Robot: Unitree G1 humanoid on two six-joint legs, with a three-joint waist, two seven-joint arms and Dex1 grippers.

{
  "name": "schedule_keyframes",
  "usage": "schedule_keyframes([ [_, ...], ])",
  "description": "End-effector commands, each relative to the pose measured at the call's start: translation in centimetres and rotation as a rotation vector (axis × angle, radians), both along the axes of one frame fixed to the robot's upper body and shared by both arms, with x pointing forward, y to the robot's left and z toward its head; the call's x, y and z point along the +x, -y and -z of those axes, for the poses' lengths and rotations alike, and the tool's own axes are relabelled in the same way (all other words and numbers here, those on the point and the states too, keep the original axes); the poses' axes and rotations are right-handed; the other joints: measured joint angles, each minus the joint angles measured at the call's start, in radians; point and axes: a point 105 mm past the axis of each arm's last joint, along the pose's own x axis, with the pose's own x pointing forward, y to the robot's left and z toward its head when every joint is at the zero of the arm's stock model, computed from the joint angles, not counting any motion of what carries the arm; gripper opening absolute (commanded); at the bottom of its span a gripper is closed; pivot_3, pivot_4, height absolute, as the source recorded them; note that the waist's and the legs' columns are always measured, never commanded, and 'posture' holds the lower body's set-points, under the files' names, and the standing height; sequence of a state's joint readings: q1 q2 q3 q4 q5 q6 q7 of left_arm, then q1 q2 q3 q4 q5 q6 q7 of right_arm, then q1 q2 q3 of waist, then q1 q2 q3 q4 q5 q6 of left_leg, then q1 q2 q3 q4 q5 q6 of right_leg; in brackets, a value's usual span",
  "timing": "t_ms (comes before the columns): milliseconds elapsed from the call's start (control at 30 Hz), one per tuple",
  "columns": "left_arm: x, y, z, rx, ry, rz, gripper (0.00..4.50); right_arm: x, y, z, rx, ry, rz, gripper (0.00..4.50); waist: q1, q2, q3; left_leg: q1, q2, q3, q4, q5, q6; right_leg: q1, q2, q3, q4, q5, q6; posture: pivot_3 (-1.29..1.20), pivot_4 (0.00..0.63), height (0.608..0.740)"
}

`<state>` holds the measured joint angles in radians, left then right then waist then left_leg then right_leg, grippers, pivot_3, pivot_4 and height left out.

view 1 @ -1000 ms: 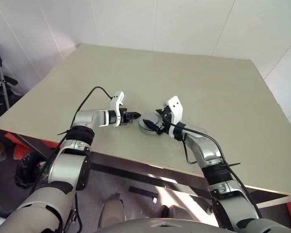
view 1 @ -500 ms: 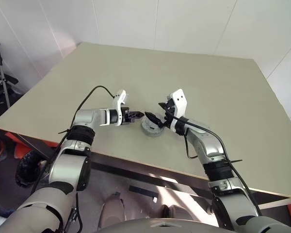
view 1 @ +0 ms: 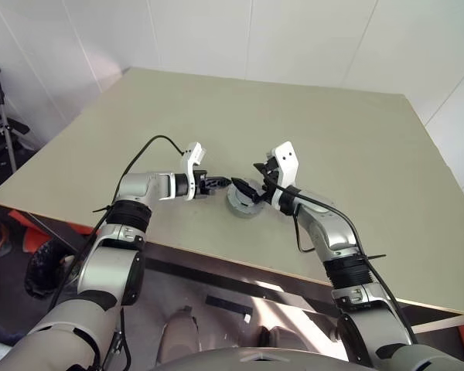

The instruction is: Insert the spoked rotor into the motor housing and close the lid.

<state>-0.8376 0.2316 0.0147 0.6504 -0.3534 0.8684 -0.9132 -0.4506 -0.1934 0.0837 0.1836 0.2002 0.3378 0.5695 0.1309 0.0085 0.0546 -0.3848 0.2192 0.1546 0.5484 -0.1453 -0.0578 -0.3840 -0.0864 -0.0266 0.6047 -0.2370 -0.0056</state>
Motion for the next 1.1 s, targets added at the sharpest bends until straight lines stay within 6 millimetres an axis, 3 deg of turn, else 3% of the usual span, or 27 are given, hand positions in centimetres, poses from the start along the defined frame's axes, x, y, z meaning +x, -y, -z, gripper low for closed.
schedule_keyframes([
  [33, 0.0, 0.3, -0.6, -0.004, 0.031, 0.014, 0.0, 0.1, 0.1, -1.2, 0.021, 0.042, 0.002, 4.47, 0.0, 0.0, 0.0, 0.0, 0.0, 0.0, 0.0, 0.0, 0.0, 0.0, 0.0, 0.0, 0.0, 0.0, 0.0, 0.0, 0.0, 0.74],
  [433, 0.5, -1.7, 0.4, 0.061, 0.042, -0.049, 0.0, 0.3, 0.2, -1.2, 0.02, 0.043, 0.006, 4.47, -0.005, 0.0, 0.0, 0.0, 0.001, 0.0, 0.002, 0.0, 0.0, 0.0, 0.0, 0.0, 0.001, 0.0, 0.0, 0.0, 0.0, 0.74],
  [767, 0.7, -1.3, -0.6, 0.021, 0.066, -0.044, 0.0, 0.4, 0.3, -1.2, 0.02, 0.046, 0.012, 4.47, -0.005, 0.0, 0.0, 0.0, 0.001, 0.0, 0.004, 0.0, 0.0, 0.0, 0.0, 0.0, 0.002, 0.0, 0.0, 0.0, 0.0, 0.74],
  [1100, 0.9, -2.2, -1.9, -0.023, 0.104, -0.059, 0.0, -0.2, 0.3, -1.2, 0.023, 0.036, -0.019, 4.47, -0.005, 0.0, 0.0, 0.0, 0.001, 0.0, 0.004, 0.0, 0.0, 0.0, 0.0, 0.0, 0.002, 0.0, 0.0, 0.0, 0.0, 0.74],
])
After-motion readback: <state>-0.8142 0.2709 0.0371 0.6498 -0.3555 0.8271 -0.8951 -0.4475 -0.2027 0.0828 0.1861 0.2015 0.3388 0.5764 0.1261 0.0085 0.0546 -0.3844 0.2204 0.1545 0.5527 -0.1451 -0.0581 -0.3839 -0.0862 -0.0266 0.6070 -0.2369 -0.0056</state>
